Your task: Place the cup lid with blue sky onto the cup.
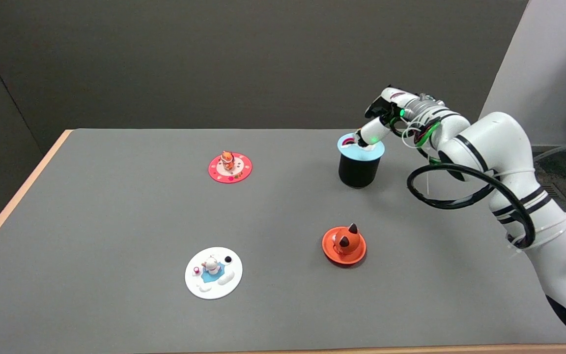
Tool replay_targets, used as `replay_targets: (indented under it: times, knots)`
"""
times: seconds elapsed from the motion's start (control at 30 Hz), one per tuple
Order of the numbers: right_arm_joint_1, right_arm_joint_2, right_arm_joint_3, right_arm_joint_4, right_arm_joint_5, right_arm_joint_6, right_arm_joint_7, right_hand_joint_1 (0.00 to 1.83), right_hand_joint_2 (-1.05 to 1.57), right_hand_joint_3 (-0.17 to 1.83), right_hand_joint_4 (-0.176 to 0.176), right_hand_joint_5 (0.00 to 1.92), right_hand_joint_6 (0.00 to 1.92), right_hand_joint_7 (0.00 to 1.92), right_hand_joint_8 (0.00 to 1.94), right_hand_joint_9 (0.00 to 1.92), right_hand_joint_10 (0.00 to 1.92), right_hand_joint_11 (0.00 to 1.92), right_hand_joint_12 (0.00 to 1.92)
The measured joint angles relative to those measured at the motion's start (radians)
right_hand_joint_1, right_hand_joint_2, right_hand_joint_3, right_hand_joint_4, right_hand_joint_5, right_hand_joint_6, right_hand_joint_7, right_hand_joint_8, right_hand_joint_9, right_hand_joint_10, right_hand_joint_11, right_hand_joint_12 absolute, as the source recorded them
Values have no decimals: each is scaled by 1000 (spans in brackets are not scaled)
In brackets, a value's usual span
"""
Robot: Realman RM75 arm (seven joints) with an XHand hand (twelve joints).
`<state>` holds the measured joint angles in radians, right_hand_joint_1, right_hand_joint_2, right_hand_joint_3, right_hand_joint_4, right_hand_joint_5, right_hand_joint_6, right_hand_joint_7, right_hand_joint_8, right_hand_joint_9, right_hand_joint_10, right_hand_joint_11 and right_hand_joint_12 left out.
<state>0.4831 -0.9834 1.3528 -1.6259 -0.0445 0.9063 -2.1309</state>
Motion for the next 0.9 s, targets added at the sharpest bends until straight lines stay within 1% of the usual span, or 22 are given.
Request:
replay_targets:
  times: [0.3,0.37,0.53,0.8,0.83,0.87,0.9]
  knots:
    - [-9,-3,2,-69,-14,-20,0,918,306,1060,-115,536,191,312,160,534,202,361,723]
    - [-14,-5,-1,-91,-17,-26,0,894,342,1010,-118,531,200,327,145,526,219,362,726]
    - [-33,-21,-11,-140,-33,-56,1,913,323,1041,-120,547,193,349,162,545,206,361,719]
    - [-73,-68,-39,-188,-59,-159,3,897,339,1054,-114,558,196,418,173,555,207,361,713]
    - [-79,-77,-44,-193,-63,-178,3,868,374,1019,-115,554,205,432,162,552,223,358,722]
    - [-84,-84,-51,-196,-68,-195,4,878,343,1056,-110,563,197,439,174,565,208,358,715]
    - [-89,-90,-56,-199,-71,-209,4,867,340,1050,-107,564,196,444,175,567,208,356,716]
